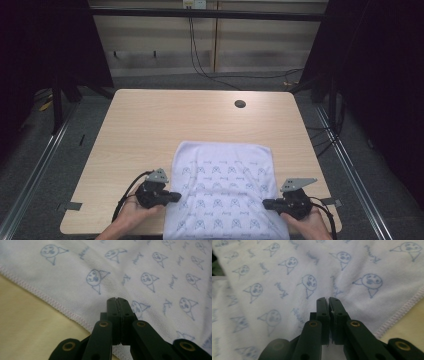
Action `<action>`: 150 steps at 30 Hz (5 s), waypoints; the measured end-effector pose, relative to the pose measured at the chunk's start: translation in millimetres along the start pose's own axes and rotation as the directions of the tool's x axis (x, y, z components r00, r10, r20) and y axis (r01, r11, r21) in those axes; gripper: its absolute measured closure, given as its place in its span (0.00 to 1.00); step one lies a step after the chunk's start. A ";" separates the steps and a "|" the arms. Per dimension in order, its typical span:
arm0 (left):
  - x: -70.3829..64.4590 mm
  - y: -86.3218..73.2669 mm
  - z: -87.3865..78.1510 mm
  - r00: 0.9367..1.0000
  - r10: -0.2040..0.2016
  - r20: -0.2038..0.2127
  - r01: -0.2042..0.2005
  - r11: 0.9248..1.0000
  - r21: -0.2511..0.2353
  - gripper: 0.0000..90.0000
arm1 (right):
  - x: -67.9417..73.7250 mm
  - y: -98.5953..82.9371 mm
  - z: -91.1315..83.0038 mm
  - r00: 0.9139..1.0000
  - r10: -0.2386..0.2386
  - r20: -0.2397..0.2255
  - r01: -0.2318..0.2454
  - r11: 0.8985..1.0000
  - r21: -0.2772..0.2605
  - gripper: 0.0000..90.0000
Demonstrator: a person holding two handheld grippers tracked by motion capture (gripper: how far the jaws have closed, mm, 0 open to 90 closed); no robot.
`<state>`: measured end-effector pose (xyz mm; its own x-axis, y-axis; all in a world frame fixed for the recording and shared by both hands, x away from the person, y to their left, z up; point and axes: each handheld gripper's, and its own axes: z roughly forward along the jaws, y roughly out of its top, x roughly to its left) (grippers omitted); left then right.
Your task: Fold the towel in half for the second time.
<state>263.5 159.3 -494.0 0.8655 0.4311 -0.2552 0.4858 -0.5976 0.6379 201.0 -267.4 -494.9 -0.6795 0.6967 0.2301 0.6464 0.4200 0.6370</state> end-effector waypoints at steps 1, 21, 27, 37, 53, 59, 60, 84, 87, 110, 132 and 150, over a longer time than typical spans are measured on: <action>-4.1 -0.5 -0.5 1.000 0.008 -0.004 -0.008 1.000 0.013 0.99 | 3.1 -2.2 -0.9 1.000 0.006 -0.029 -0.006 1.000 0.006 0.96; 80.8 50.4 -11.6 0.990 -0.116 -0.078 0.098 0.974 -0.204 0.86 | -102.0 74.3 12.4 0.974 0.089 0.208 -0.057 0.986 -0.156 0.68; 106.2 51.4 -1.9 0.979 -0.185 -0.086 0.158 0.956 -0.249 0.82 | -128.0 81.2 31.3 0.960 0.139 0.242 -0.101 0.982 -0.162 0.65; 118.2 49.1 7.0 0.969 -0.206 -0.139 0.177 0.964 -0.196 0.63 | -124.4 78.7 42.0 0.970 0.088 0.227 -0.062 0.991 -0.118 0.69; 113.5 48.7 20.6 0.980 -0.170 -0.104 0.152 0.975 -0.163 0.92 | -115.5 78.5 37.1 0.986 0.099 0.132 -0.079 0.986 -0.147 0.96; 114.4 57.8 -3.0 0.982 -0.176 -0.060 0.157 0.958 -0.241 0.97 | -113.5 92.9 17.4 0.989 0.102 0.111 -0.076 0.973 -0.220 0.97; 115.9 60.1 -7.8 0.985 -0.163 -0.056 0.145 0.959 -0.245 0.97 | -114.2 96.0 13.6 0.989 0.106 0.102 -0.079 0.967 -0.242 0.97; 130.3 158.8 -101.3 0.980 -0.148 -0.133 0.069 0.880 -0.470 0.97 | -125.7 224.7 -74.6 0.981 0.091 0.168 -0.008 0.897 -0.441 0.97; 129.7 171.7 -116.1 0.981 -0.136 -0.140 0.045 0.854 -0.518 0.97 | -125.7 236.4 -82.8 0.977 0.086 0.195 0.008 0.900 -0.437 0.97; 1.3 61.1 -117.1 0.999 0.033 0.007 -0.027 0.901 -0.433 0.97 | -32.1 114.5 -113.9 0.995 -0.069 0.075 0.094 0.904 -0.416 0.97; 2.2 -22.0 -17.1 0.985 -0.153 0.078 0.155 0.988 -0.023 0.97 | -24.5 -8.2 -19.7 0.995 0.096 -0.002 -0.096 0.995 0.029 0.97; 67.7 12.8 -7.0 0.987 -0.146 -0.063 0.141 0.987 -0.080 0.98 | -35.3 23.9 4.3 0.995 0.094 0.033 -0.095 0.995 0.032 0.97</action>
<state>327.4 185.6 -498.0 0.7757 0.5556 -0.2992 0.5916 -0.4750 0.6515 241.9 -279.5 -491.0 -0.6040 0.7516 0.2649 0.7187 0.3701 0.5886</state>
